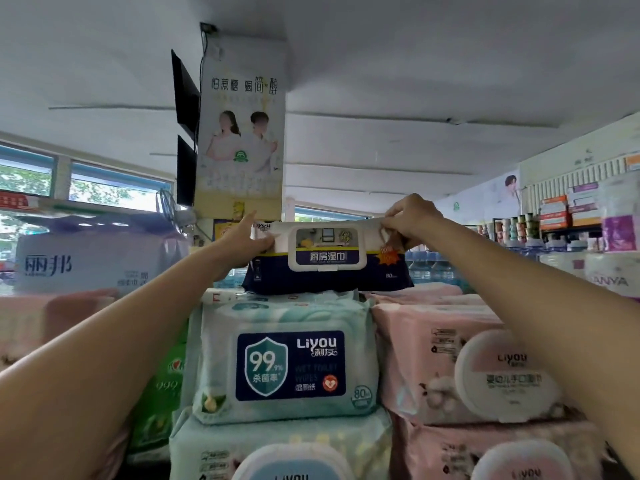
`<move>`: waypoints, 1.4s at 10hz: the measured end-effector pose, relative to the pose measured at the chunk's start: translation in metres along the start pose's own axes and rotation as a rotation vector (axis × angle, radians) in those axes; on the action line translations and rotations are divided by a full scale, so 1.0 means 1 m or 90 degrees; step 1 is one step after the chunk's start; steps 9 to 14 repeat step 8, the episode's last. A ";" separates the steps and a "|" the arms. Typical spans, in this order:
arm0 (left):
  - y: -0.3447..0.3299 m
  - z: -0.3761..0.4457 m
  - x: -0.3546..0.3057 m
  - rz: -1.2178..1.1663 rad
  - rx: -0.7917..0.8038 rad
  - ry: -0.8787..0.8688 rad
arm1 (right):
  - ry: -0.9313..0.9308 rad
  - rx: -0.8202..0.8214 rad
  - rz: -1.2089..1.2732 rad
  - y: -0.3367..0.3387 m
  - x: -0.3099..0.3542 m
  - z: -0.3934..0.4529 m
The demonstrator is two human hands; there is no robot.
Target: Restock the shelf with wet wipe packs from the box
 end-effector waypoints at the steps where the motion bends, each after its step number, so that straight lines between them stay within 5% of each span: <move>1: -0.006 0.000 -0.005 0.059 0.029 0.000 | 0.008 0.035 -0.060 -0.007 -0.005 -0.003; 4: -0.006 -0.018 -0.018 0.254 0.079 0.010 | 0.034 0.115 -0.047 -0.005 -0.015 -0.020; 7: -0.016 -0.054 -0.035 0.335 -0.088 -0.075 | 0.082 -0.060 -0.284 -0.008 -0.005 -0.053; 8: -0.026 -0.074 -0.072 0.370 -0.082 -0.204 | 0.131 -0.071 -0.335 0.020 0.005 -0.083; 14: -0.026 -0.074 -0.072 0.370 -0.082 -0.204 | 0.131 -0.071 -0.335 0.020 0.005 -0.083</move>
Point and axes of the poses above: each hand's wrist, its own z-axis towards the middle knuckle, its own y-axis out of the back of the hand, x = y × z, the point moved 1 cm from there along z, towards the middle knuckle, and after that the axes turned 10 degrees about -z, right-handed, at the moved point
